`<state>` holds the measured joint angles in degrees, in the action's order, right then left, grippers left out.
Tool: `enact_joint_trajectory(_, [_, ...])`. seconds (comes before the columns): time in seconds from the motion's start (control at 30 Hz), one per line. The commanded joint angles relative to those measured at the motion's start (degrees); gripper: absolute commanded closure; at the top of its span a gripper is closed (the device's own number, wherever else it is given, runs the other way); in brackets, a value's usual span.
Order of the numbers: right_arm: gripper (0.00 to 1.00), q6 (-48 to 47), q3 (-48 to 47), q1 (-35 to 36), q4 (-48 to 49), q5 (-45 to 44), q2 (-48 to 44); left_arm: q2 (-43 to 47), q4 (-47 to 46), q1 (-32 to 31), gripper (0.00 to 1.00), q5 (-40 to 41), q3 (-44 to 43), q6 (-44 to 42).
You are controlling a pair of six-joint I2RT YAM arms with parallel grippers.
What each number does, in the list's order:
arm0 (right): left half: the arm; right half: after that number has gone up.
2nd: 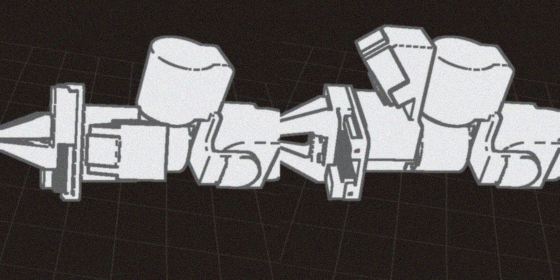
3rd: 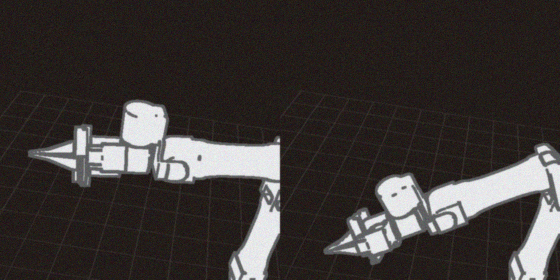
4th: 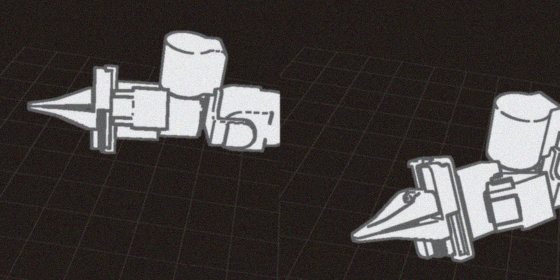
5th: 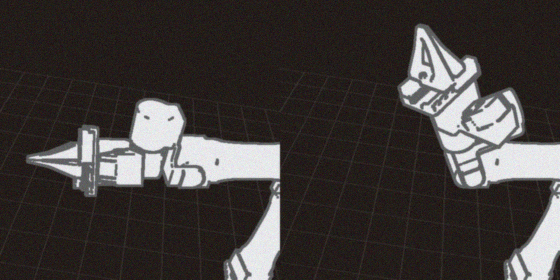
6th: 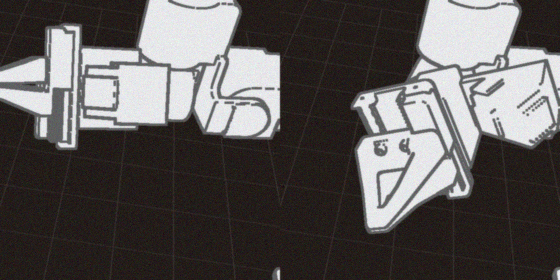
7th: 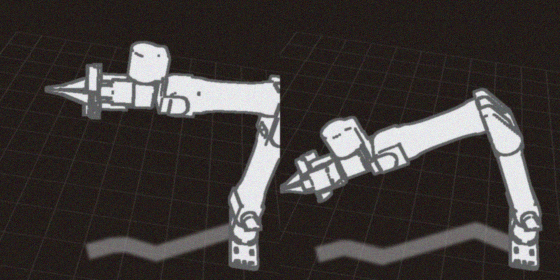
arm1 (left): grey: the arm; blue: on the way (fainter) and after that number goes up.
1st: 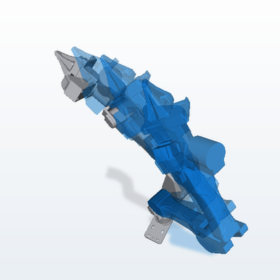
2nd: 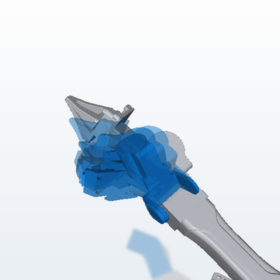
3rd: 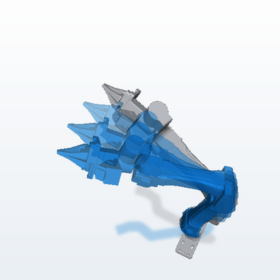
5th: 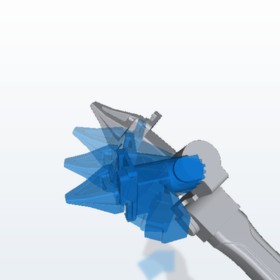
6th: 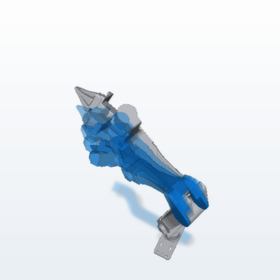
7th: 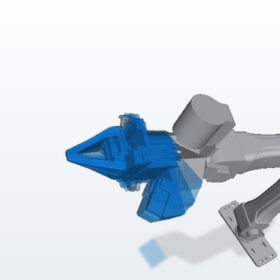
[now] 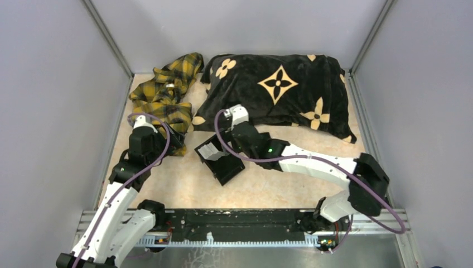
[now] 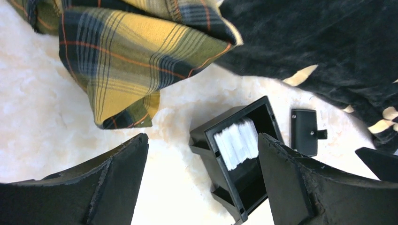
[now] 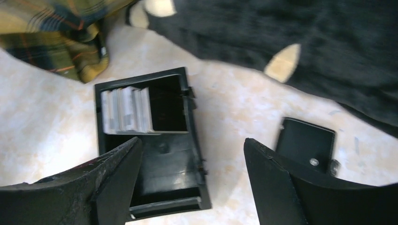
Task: Put the credit cards into the card holder
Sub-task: Pick up the credit card from the storage box.
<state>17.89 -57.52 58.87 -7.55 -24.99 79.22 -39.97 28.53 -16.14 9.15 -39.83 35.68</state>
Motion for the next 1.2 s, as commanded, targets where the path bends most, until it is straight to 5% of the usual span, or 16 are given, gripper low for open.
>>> enact_joint_trajectory(0.0, [0.21,-3.2,-7.18,2.73,-0.78,5.16,5.92,-0.13,5.37,-0.55,0.08,-0.33,-0.74,3.68])
enact_joint_trajectory(0.6, [0.24,-3.56,-15.96,3.03,-0.19,12.23,20.72,-0.42,3.15,-0.95,0.12,-3.62,5.7,6.99])
enact_joint_trajectory(1.17, [0.32,-0.96,-15.26,-3.05,5.02,22.68,24.32,-1.71,0.18,-2.17,0.16,-3.88,8.85,7.37])
